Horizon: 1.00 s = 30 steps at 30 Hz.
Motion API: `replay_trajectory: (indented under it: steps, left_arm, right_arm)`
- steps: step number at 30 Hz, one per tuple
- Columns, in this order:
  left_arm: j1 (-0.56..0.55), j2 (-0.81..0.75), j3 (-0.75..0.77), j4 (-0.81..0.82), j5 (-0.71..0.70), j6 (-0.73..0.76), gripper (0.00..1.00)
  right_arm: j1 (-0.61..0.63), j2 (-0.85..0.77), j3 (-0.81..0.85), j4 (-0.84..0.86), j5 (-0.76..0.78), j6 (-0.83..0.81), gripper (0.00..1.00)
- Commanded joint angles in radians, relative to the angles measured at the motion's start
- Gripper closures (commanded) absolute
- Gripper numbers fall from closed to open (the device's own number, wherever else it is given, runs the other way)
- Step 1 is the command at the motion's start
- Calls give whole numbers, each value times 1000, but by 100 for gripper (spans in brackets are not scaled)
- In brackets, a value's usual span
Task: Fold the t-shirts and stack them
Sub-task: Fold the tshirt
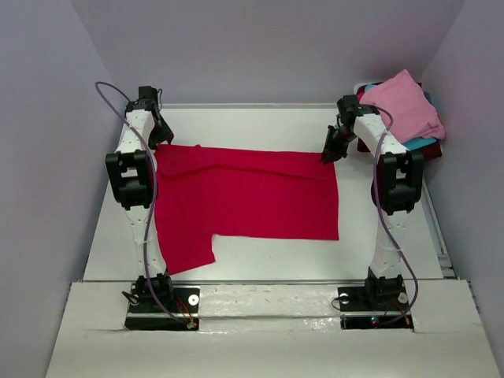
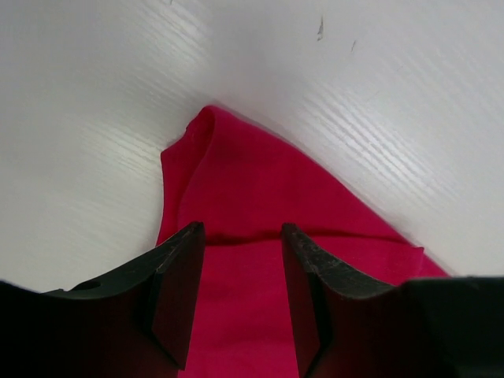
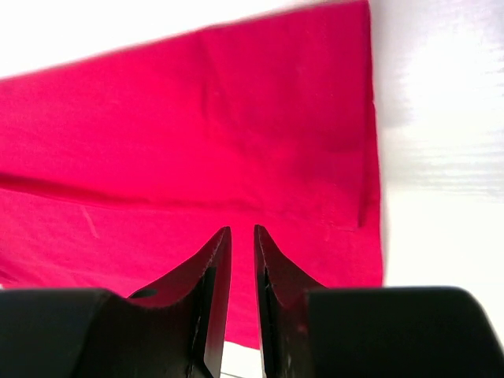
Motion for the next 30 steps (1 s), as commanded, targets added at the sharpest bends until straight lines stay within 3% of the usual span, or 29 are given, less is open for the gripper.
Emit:
replay_trajectory:
  steps: [1, 15, 30]
  left_arm:
    - [-20, -81, -31, 10, 55, 24, 45]
    - [-107, -26, 10, 10, 171, 79, 45]
    - [-117, 86, 88, 67, 309, 130, 44]
  right_arm:
    - [7, 53, 109, 14, -50, 47, 76]
    - [7, 136, 64, 54, -89, 47, 76]
    - [16, 147, 41, 42, -72, 16, 76]
